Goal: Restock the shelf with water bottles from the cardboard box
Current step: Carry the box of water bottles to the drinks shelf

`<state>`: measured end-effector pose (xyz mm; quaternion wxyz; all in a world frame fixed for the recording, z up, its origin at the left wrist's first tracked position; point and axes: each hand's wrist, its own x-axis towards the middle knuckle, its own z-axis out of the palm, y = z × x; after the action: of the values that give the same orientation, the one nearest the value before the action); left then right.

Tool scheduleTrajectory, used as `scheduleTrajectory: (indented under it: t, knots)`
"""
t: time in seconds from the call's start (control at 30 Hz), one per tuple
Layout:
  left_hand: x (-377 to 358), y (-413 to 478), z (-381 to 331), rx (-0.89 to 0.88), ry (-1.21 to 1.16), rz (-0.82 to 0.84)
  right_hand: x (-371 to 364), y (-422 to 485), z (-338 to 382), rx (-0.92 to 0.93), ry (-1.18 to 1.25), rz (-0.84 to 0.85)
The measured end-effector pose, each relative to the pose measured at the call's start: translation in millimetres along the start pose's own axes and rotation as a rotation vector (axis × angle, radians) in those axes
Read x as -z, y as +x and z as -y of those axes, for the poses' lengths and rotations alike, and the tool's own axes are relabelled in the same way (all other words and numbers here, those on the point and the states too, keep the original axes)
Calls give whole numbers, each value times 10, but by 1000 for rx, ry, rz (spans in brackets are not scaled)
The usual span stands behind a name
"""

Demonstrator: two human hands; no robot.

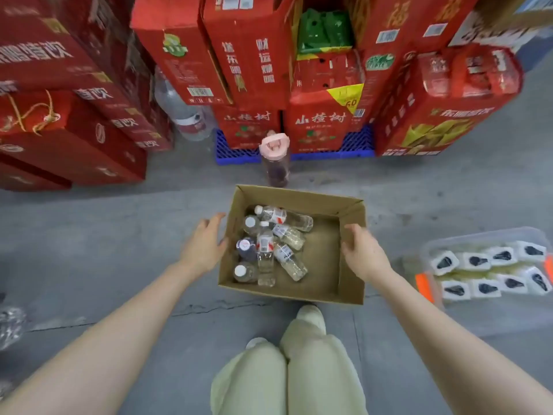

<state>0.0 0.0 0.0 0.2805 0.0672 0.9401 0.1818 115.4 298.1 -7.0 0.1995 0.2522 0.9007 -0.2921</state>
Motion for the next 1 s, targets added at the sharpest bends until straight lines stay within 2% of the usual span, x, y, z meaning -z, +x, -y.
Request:
scheduleTrajectory:
  t: [0.17, 0.27, 0.43, 0.6, 0.73, 0.9, 1.0]
  knots:
    - [-669, 413, 351, 27, -16, -12, -628, 340, -478, 4, -139, -5]
    - [-1028, 638, 549, 50, 89, 21, -910, 531, -754, -18, -171, -47]
    - [-1390, 907, 840, 10, 266, -71, -1236, 771, -1089, -28, -162, -183]
    - [-1599, 1049, 994, -44, 144, -144, -1385, 894, -1279, -4, 21, -456]
    - [-1603, 1160, 954, -13, 47, -179, -1402, 951, -1384, -116, 30, -327]
    - [-1563, 1185, 916, 28, -14, -161, -1404, 1019, -1434, -131, -102, -305]
    - [-1556, 1203, 934, 21, 15, -151, -1390, 1015, -1414, -112, -86, -299]
